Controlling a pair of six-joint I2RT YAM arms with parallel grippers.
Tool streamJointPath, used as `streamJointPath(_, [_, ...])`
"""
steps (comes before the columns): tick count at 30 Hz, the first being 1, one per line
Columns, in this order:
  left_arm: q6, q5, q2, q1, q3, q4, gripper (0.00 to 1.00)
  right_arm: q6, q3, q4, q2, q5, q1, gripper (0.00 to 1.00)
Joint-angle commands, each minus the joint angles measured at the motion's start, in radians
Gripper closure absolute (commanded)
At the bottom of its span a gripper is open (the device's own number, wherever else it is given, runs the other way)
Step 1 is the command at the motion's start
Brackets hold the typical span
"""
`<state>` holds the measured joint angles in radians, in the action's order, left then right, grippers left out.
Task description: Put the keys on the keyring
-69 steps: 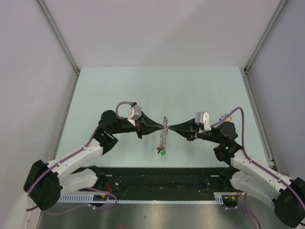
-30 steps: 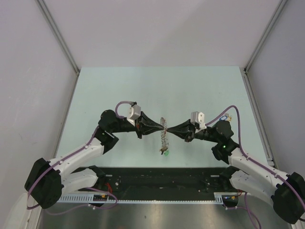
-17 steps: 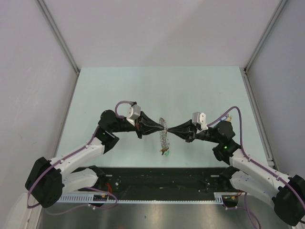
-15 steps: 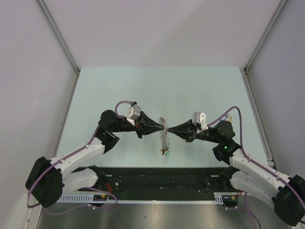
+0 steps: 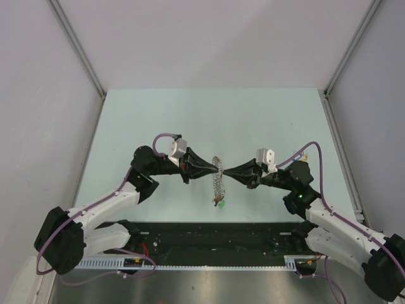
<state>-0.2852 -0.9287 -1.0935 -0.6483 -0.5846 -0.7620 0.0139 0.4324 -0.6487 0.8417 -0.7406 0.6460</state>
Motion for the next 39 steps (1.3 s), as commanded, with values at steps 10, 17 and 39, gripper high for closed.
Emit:
streamJointPath(10, [0.003, -0.022, -0.016, -0.020, -0.017, -0.023, 1.00, -0.046, 0.043, -0.074, -0.016, 0.029, -0.002, 1.00])
streamJointPath(17, [0.037, -0.001, -0.022, -0.039, -0.032, 0.047, 1.00, -0.054, 0.052, -0.088, -0.012, 0.040, 0.004, 1.00])
streamJointPath(39, [0.124, 0.063, -0.040, -0.066, -0.078, 0.239, 1.00, -0.051, 0.081, -0.063, -0.082, 0.044, -0.028, 1.00])
